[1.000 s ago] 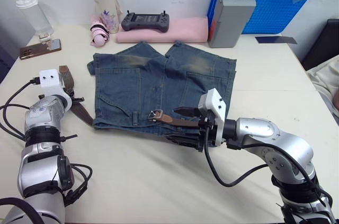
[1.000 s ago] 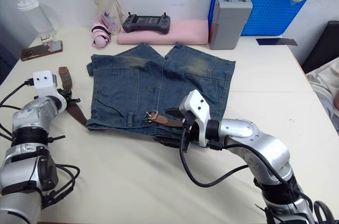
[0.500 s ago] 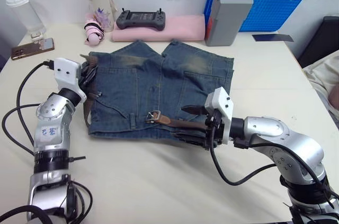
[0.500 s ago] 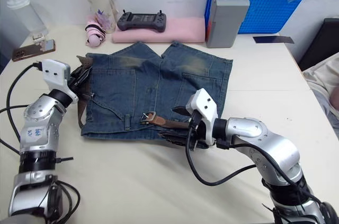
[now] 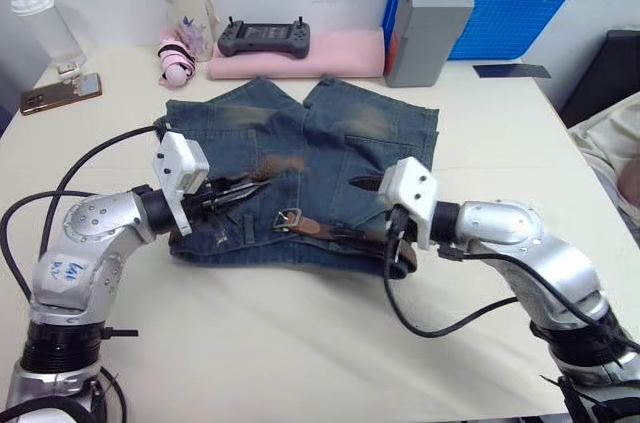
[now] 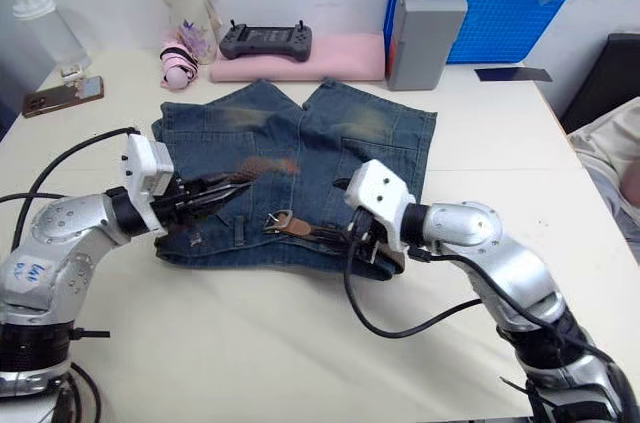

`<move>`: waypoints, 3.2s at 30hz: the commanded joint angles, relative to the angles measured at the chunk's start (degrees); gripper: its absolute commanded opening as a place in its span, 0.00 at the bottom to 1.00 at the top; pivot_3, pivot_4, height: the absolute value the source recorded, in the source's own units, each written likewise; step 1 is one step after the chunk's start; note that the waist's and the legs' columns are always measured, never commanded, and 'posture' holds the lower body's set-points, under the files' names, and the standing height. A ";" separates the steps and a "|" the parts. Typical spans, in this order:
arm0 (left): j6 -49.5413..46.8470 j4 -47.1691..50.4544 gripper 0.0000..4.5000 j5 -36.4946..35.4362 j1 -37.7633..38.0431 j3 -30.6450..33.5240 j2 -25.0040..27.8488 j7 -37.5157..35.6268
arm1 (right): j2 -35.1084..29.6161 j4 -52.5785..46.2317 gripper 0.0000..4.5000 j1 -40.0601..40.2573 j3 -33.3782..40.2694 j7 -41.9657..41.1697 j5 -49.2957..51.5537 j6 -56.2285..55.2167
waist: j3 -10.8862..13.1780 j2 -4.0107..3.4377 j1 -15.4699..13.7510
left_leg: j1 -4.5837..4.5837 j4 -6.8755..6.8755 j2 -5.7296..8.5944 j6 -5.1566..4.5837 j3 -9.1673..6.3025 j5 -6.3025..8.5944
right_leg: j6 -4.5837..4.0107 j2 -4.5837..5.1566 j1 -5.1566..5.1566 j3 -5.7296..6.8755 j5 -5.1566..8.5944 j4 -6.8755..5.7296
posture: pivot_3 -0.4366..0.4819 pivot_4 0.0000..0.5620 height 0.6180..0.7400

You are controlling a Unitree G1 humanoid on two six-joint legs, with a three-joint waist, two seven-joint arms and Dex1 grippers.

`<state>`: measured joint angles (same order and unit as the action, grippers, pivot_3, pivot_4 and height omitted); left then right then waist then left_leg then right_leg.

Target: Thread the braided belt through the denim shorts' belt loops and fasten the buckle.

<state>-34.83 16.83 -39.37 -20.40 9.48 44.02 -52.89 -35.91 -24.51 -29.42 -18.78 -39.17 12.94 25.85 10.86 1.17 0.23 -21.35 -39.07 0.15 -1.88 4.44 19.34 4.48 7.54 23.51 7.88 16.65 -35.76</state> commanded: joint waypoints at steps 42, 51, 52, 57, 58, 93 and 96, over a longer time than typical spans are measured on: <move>-25.63 0.00 0.82 -26.73 -3.19 23.01 8.04 3.00 | 15.55 13.56 0.00 2.59 -4.62 12.46 -33.17 -22.37 | 0.09 -0.12 0.42 | -0.03 -0.03 -0.05 0.07 -0.08 -0.05 | -0.07 -0.05 0.04 -0.06 0.06 -0.09 | 0.48 0.27 0.77; -8.07 25.87 0.82 -73.63 36.64 13.78 -7.48 38.56 | 18.18 11.88 0.00 2.69 -4.59 13.98 -37.72 -17.53 | 0.14 -0.19 1.48 | 0.13 0.02 0.00 0.08 -0.29 0.00 | -0.05 -0.07 -0.12 -0.41 0.07 -0.04 | 0.48 0.27 0.77; -5.79 26.87 0.82 -73.63 40.90 12.02 -9.65 41.32 | 18.32 11.76 0.00 2.82 -4.68 14.07 -38.18 -17.14 | 0.14 -0.19 1.38 | 0.12 0.00 0.00 0.12 -0.34 -0.02 | -0.09 -0.09 -0.13 -0.41 0.09 -0.05 | 0.48 0.27 0.77; 3.23 28.26 0.82 -73.63 47.00 1.71 -16.75 56.40 | 18.63 11.30 0.00 2.85 -4.96 14.13 -39.79 -16.43 | 0.15 -0.23 0.04 | 0.21 -0.06 0.05 0.21 -0.47 -0.12 | -0.22 -0.09 -0.15 -0.43 0.14 -0.11 | 0.48 0.27 0.77; 4.50 28.27 0.82 -73.63 46.00 -0.25 -17.84 59.31 | 18.58 11.17 0.00 2.79 -5.03 14.16 -40.23 -16.51 | 0.15 -0.23 -0.17 | 0.22 -0.06 0.05 0.21 -0.48 -0.14 | -0.25 -0.09 -0.15 -0.44 0.12 -0.14 | 0.48 0.27 0.77; 8.21 21.37 0.04 -73.63 26.43 1.47 -38.00 84.46 | 19.28 12.04 0.00 2.41 -7.01 15.71 -48.67 -20.81 | 0.13 -0.21 -0.35 | 0.12 -0.09 0.00 0.22 -0.49 -0.20 | -0.25 -0.29 -0.21 -0.29 0.13 0.08 | 0.48 0.27 0.77; 8.01 23.13 0.00 -73.63 26.75 1.18 -37.91 83.03 | 19.86 11.62 0.20 3.01 -6.51 15.22 -47.02 -20.48 | 0.13 -0.21 -0.34 | 0.12 -0.09 0.01 0.22 -0.49 -0.20 | -0.25 -0.29 -0.21 -0.29 0.13 0.08 | 0.48 0.27 0.77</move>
<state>-26.54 36.10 -112.35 6.20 10.40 6.16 31.37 -16.94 -11.06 -26.59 -26.43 -24.08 -35.46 6.12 10.99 0.96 -0.10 -21.23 -39.16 0.16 -1.66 3.95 19.14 4.23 7.25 23.30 7.59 16.78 -35.68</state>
